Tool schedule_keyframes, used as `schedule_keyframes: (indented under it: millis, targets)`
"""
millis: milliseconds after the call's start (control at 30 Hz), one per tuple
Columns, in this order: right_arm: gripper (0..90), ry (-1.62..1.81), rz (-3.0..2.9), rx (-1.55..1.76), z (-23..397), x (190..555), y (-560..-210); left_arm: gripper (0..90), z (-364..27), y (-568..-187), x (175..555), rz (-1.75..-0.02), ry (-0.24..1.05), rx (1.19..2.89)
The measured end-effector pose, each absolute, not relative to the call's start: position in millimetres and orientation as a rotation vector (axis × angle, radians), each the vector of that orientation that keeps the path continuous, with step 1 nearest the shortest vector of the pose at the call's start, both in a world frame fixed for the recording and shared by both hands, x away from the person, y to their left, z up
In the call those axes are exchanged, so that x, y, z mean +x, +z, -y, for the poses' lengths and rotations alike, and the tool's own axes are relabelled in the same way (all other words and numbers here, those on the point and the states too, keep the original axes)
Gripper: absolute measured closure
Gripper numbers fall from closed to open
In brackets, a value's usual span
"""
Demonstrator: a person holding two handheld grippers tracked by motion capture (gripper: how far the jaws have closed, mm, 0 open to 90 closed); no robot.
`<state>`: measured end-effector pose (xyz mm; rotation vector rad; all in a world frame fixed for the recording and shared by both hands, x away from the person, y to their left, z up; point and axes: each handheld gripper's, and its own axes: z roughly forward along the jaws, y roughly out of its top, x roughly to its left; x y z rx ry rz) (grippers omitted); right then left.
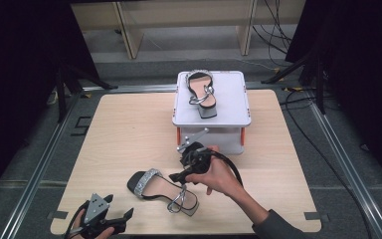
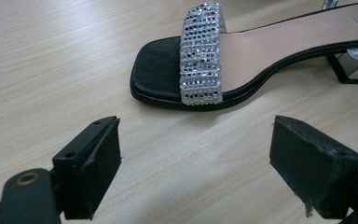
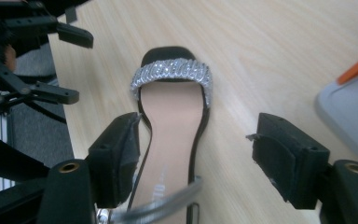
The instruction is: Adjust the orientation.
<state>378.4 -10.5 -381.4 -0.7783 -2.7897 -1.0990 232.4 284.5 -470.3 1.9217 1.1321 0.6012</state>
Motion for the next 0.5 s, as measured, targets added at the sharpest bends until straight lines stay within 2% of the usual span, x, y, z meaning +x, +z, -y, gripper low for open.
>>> schedule_keyframes:
  millis: [67, 267, 500]
  targets:
    - [30.3, -1.071, 2.802, -0.761, 5.0, 380.4, -384.2, 16.0, -286.6, -469.8, 233.5, -1.108, 0.62, 1.966]
    - [27.2, -0.852, 2.841, -0.725, -32.9, 380.7, -405.2, 16.0, -285.0, -470.0, 232.5, -1.125, 0.604, 1.923]
    - [26.0, -0.711, 2.876, -0.707, -54.4, 380.8, -428.0, 16.0, -284.6, -470.2, 232.9, -1.131, 0.599, 1.917]
